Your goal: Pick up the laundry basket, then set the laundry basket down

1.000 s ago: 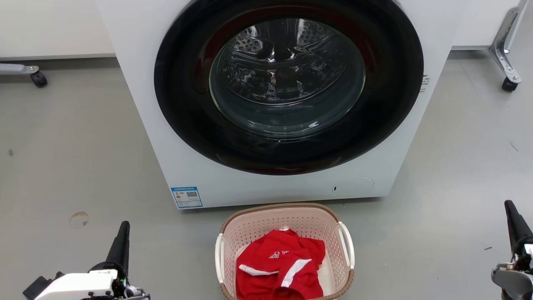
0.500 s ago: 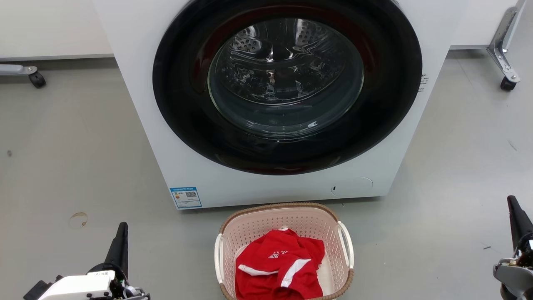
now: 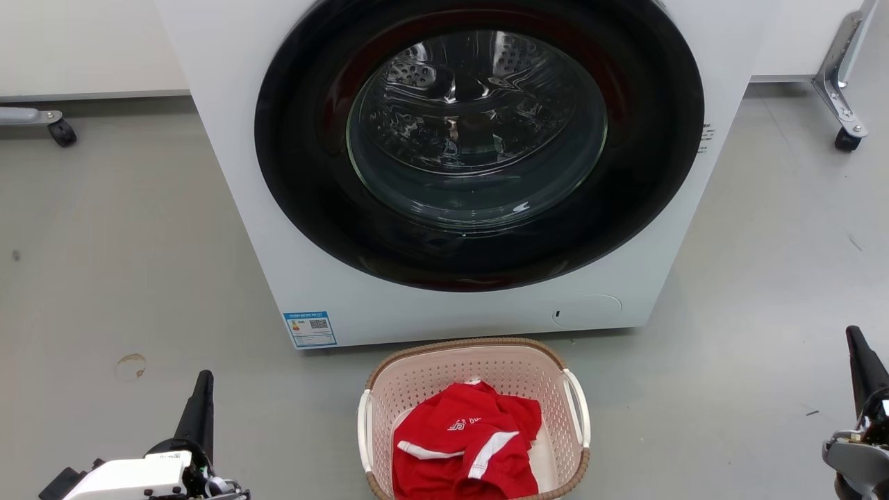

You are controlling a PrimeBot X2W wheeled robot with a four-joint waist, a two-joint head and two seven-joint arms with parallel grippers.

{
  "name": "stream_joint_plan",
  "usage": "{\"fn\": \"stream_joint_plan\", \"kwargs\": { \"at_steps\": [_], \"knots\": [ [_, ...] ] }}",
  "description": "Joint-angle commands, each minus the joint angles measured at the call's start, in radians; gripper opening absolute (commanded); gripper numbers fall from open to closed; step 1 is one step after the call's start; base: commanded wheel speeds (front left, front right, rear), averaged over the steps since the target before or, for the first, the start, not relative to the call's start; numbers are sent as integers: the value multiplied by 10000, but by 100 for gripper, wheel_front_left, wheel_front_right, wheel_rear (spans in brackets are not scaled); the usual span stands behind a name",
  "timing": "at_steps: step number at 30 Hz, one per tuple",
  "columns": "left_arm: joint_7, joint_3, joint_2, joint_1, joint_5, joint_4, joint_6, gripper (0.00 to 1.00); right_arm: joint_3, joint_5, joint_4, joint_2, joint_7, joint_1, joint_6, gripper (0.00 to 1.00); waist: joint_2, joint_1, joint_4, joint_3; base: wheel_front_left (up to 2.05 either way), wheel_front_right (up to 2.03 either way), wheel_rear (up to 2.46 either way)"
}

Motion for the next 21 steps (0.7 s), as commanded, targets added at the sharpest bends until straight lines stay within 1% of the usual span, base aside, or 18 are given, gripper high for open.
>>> {"fn": "stream_joint_plan", "kwargs": {
  "at_steps": [1,21],
  "knots": [
    [58,329,78,-540,13,-224,-109,0,166,57,-303,-260,77,-486,48,0,-1,0,1,0,0,0,0],
    [86,364,54,-543,42,-223,-109,0,167,58,-303,-260,75,-486,48,0,-1,0,1,0,0,0,0]
  ]
}}
